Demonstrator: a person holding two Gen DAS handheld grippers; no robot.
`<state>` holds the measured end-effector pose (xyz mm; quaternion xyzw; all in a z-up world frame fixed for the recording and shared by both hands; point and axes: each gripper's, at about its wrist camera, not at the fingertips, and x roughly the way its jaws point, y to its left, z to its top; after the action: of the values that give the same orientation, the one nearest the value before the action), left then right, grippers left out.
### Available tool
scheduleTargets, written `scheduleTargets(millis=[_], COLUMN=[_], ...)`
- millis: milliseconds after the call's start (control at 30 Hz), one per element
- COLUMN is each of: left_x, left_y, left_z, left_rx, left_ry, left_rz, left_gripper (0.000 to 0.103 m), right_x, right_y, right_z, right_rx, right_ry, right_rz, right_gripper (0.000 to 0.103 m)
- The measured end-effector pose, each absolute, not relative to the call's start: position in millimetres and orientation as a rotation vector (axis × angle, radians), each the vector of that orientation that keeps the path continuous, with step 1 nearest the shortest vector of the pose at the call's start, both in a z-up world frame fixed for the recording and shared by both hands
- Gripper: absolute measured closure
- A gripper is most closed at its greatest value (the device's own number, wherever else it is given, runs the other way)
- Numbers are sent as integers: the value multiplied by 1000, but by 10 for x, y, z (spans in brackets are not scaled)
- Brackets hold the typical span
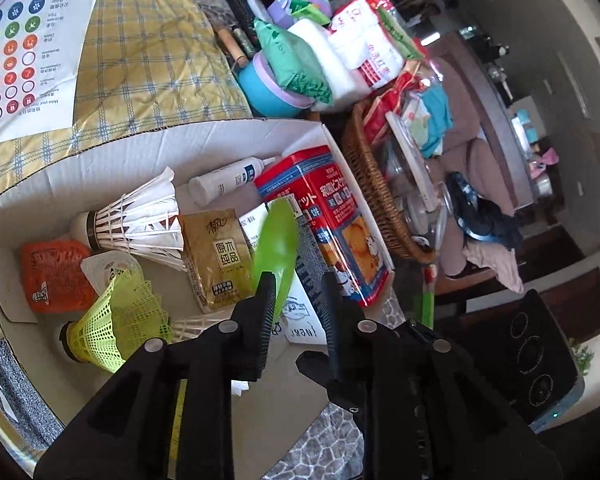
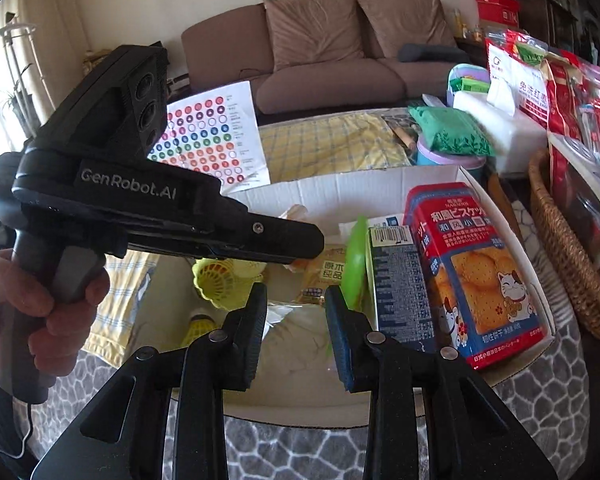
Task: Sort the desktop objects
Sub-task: 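Carry the green leaf into the white box with the right gripper, then release the leaf and move the right gripper toward the grey cloth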
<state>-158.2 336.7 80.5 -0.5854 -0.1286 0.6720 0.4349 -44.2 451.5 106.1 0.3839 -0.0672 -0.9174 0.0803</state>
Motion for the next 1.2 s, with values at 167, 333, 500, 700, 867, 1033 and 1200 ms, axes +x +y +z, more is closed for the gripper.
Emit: scheduleTargets(millis=[167, 333, 500, 700, 867, 1033, 1200], left_x=[-1625, -1595, -1425, -1157, -989, -809, -722], left_y=[3261, 2897, 2273, 1324, 545, -48, -638], left_z=[867, 1171, 1456, 1498, 1393, 1281, 1184], left_rx=[-1438, -1368, -1293, -1265, -1306, -1324, -1324], left_ry=[-273, -268, -269, -236, -233, -260, -244], left_rz=[1742, 1800, 1860, 1974, 2072, 2140, 2279], left_gripper=[74, 56, 15, 0, 0, 0, 0], right_x=[-454, -283, -142, -126, -155, -166, -192], right_y=[4510, 4682, 4616, 4027, 3384, 2775, 2230], right_z=[992, 1125, 1382, 1641, 1697, 1569, 1350], right_rx=[1180, 1141, 1063, 1034, 1002, 1010, 1048], right_ry=[-200, -315, -389, -322, -251, -246, -219], right_rz=[-2772, -2841, -2856, -2775, -2697, -2607, -2522], right_gripper=[72, 59, 21, 0, 0, 0, 0])
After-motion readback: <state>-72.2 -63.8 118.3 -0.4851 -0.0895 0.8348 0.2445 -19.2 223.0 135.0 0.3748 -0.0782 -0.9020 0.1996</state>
